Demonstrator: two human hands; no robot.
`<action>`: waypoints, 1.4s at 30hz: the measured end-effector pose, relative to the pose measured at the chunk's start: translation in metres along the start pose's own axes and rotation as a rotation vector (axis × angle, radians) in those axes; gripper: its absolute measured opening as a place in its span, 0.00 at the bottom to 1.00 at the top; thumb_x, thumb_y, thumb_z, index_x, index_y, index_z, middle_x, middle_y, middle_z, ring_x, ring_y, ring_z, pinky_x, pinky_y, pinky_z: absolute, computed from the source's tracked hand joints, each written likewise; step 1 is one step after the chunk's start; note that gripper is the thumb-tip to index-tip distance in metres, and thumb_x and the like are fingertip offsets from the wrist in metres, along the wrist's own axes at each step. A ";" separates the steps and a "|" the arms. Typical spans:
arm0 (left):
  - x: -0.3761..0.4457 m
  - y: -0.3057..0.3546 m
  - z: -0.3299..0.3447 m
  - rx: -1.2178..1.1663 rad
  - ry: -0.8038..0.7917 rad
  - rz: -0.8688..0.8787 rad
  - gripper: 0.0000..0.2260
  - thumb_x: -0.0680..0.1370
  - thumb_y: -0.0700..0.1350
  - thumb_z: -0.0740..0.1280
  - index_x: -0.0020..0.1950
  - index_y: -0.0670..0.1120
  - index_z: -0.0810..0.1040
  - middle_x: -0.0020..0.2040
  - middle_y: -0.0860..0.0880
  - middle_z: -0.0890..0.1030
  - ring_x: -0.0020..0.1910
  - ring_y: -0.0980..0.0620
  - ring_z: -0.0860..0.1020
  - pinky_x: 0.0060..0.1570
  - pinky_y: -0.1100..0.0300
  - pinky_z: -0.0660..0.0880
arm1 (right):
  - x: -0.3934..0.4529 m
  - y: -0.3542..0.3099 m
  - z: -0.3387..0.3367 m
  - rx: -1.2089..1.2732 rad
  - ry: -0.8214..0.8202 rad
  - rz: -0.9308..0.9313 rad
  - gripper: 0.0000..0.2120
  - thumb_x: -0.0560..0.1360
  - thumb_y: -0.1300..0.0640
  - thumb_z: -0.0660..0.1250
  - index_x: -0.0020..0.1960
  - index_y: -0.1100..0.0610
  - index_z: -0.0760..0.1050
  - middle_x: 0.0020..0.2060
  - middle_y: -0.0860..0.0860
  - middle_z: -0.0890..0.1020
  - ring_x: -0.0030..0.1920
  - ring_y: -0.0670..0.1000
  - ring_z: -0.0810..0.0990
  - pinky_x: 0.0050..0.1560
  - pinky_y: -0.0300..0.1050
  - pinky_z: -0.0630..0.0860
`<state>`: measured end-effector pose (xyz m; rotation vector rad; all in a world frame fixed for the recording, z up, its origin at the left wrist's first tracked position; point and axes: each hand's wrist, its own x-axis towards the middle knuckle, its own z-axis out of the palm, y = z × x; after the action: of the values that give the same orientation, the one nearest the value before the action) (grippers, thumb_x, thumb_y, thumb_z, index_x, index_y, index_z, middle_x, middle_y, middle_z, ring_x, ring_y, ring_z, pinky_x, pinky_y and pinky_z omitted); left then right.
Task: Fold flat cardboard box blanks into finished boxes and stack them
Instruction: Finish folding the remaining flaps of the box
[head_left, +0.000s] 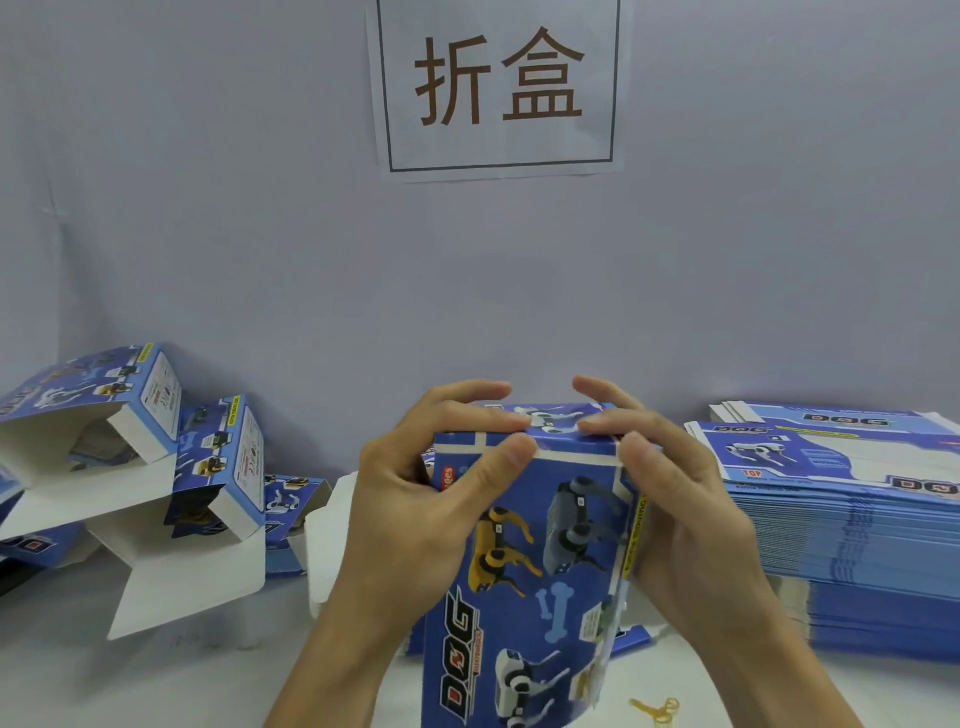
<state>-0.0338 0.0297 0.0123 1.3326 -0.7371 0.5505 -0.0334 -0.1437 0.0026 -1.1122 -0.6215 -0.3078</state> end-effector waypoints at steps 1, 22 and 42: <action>0.001 0.000 -0.001 -0.002 0.013 0.000 0.07 0.70 0.51 0.71 0.46 0.54 0.86 0.60 0.55 0.82 0.61 0.49 0.80 0.41 0.56 0.84 | 0.000 0.000 0.000 -0.040 -0.034 -0.022 0.10 0.66 0.49 0.79 0.44 0.53 0.86 0.69 0.49 0.76 0.65 0.58 0.79 0.51 0.56 0.82; -0.002 -0.002 0.004 0.041 0.107 0.011 0.05 0.66 0.52 0.74 0.39 0.55 0.87 0.61 0.57 0.83 0.62 0.51 0.81 0.42 0.52 0.84 | 0.004 0.003 -0.003 -0.050 0.017 -0.037 0.19 0.61 0.40 0.81 0.39 0.54 0.85 0.66 0.48 0.78 0.59 0.59 0.82 0.45 0.51 0.83; 0.010 -0.022 -0.006 -0.403 0.758 -0.244 0.14 0.76 0.55 0.70 0.55 0.53 0.69 0.42 0.54 0.83 0.45 0.51 0.84 0.47 0.45 0.83 | 0.008 0.009 0.017 -0.621 0.258 0.370 0.32 0.73 0.27 0.59 0.50 0.54 0.83 0.36 0.49 0.86 0.34 0.47 0.85 0.47 0.54 0.80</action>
<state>-0.0096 0.0318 0.0049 0.7311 -0.0460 0.6130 -0.0273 -0.1245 0.0064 -1.7193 -0.0711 -0.3243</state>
